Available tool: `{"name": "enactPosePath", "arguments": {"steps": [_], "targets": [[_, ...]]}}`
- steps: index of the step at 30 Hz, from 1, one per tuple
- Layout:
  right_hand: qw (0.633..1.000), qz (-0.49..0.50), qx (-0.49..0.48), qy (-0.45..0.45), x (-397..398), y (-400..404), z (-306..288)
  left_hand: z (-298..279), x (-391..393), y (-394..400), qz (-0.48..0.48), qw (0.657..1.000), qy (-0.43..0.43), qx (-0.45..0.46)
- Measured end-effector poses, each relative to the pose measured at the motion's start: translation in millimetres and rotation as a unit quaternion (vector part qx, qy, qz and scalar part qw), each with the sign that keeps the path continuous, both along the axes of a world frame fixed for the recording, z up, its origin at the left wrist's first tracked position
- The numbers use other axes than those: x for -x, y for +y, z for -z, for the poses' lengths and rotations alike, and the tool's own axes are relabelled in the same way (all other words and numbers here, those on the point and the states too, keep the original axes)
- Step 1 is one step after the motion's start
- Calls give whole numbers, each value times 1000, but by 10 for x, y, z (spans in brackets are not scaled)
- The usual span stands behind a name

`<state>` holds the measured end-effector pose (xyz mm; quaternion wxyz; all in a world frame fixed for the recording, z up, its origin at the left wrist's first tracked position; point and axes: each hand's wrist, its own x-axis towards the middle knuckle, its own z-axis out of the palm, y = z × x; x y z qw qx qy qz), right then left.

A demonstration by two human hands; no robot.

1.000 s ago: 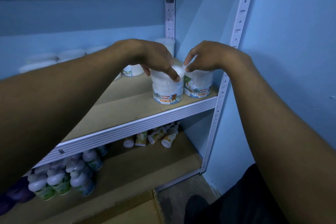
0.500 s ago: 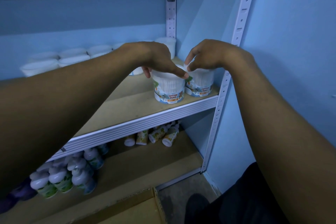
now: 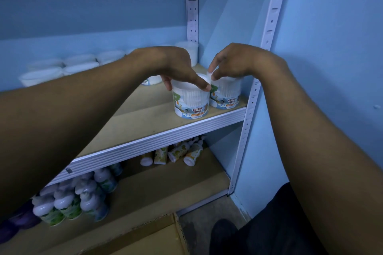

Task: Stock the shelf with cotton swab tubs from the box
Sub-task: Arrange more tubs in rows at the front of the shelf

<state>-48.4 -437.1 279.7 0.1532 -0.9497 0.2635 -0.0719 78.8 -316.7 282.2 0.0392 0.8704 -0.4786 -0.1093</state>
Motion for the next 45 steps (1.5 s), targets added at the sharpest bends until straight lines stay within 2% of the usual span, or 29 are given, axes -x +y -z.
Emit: {"name": "enactPosePath", "arguments": {"steps": [7, 14, 20, 28, 36, 45], "targets": [[1000, -9, 19, 14, -29, 1, 11, 0, 20, 19, -1, 1000, -11, -7], [1000, 1, 11, 6, -5, -2, -8, -7, -25, 164, 3, 1000, -4, 29], [997, 27, -12, -65, -65, -49, -34, -9, -255, 437, -10, 996, -44, 82], [993, -13, 14, -118, -534, 282, 52, 25, -705, 866, -29, 988, -116, 94], [995, -65, 51, -46, -1241, 616, -103, 63, -1016, 992, -66, 987, -115, 87], [991, -91, 92, 15, -1870, 547, -88, 111, -1390, 881, -77, 987, -129, 64]]}}
